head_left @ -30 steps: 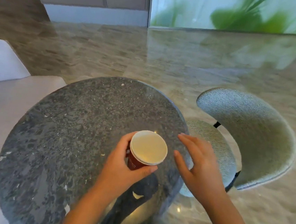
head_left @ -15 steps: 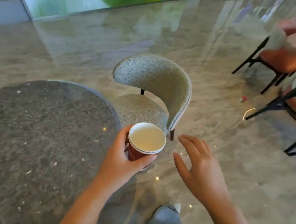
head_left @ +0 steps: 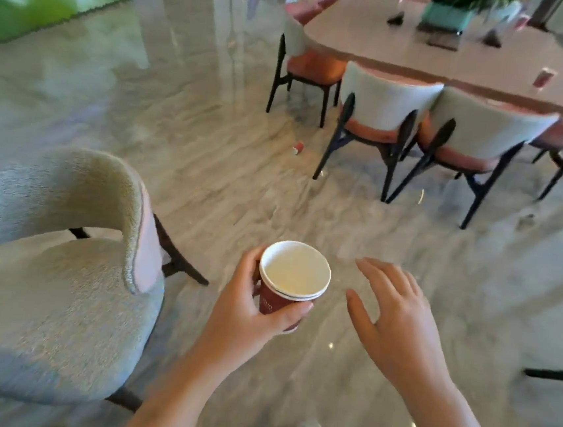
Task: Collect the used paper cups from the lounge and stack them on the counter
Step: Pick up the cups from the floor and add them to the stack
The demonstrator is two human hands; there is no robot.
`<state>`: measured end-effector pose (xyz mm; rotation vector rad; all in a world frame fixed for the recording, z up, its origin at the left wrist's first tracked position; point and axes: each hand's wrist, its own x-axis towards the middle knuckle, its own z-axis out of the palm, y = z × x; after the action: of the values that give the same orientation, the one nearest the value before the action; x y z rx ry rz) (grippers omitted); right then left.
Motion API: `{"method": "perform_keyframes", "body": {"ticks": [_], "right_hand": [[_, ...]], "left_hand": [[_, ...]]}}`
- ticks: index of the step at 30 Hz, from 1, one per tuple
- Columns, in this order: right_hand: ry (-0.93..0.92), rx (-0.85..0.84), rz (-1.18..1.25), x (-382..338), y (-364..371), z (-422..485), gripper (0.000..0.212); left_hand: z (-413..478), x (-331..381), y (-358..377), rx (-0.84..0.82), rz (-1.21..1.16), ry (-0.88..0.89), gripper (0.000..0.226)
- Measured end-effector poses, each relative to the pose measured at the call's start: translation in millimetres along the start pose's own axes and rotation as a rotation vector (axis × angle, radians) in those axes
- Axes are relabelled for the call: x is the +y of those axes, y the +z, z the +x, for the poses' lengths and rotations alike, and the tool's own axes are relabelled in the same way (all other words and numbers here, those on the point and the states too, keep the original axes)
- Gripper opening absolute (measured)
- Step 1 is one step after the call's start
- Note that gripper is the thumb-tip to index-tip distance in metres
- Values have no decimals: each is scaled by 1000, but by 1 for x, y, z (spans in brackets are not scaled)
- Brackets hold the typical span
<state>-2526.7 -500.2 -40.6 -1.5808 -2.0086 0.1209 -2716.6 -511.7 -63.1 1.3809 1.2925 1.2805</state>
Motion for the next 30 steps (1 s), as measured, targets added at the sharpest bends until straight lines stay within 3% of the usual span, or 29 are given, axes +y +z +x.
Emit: {"method": "perform_keyframes", "body": {"ticks": [7,18,22,30], "right_hand": [[244,127,-103,129,-54,30,36],[552,209,-169,262,-70,64,37],[620,227,-215,314,-70,115,37],[675,322,-256,401,-83,258,36]], "left_hand": [[90,7,135,-264,-49,32,62],[209,-17,270,-490,-78,-76,65],[281,-29,320,-545,-67,-85,71],[449,-5,420,-698,-16,91,73]]}}
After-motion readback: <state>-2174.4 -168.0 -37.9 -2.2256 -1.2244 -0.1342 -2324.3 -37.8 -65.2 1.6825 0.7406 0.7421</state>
